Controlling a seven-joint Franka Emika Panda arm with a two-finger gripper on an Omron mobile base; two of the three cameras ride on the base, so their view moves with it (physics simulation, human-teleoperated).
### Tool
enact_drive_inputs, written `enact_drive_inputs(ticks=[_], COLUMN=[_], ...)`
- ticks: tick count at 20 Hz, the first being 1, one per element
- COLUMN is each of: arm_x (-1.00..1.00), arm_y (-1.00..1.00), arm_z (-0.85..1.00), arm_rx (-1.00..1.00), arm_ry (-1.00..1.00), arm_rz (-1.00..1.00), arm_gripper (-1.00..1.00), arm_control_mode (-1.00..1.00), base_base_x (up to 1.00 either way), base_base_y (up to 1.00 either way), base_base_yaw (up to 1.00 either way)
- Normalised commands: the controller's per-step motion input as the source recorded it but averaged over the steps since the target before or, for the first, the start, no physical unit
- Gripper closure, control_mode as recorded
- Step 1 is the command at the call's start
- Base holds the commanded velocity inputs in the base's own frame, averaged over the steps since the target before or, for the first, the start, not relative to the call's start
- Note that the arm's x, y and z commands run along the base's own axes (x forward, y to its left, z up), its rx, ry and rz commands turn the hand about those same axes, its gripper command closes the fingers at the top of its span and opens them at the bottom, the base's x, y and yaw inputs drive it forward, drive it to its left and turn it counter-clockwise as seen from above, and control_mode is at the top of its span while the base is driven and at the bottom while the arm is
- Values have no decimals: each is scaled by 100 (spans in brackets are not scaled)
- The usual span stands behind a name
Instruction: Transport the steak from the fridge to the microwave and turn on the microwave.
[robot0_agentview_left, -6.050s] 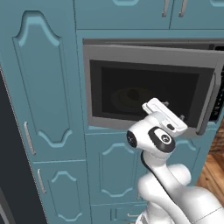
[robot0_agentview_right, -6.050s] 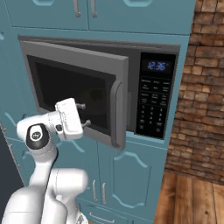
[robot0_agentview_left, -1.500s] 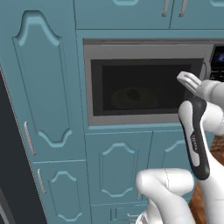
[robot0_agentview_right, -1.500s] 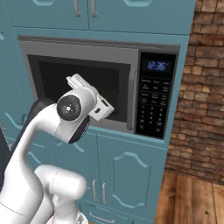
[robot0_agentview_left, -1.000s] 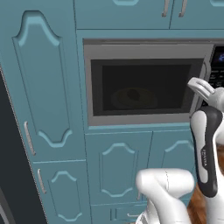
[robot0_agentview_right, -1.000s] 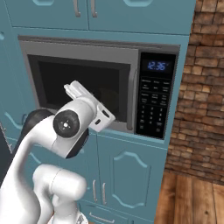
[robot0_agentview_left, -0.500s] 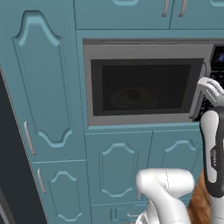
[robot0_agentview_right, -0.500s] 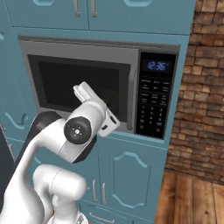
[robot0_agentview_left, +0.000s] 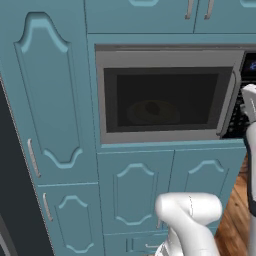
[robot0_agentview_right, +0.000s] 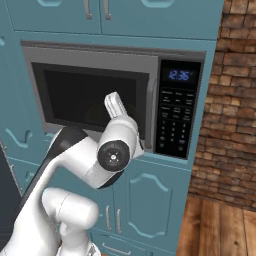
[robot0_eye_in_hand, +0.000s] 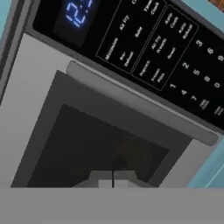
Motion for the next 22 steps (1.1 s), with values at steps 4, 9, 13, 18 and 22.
enact_drive_inputs(ticks=[4, 9, 13, 18, 22], arm_x=[0, 0, 0, 9, 1], arm_y=[-33, -29, -4, -17, -30], arm_z=[-1, -7, -21, -14, -11], arm_rx=[27, 20, 1, 7, 15], arm_ry=[0, -1, 0, 0, 0], arm_rz=[0, 0, -1, -2, -1], arm_gripper=[100, 100, 100, 100, 100], arm_control_mode=[-100, -100, -100, -100, -100], base_base_x=[0, 0, 0, 0, 0], base_base_y=[0, 0, 0, 0, 0], base_base_yaw=[0, 0, 0, 0, 0])
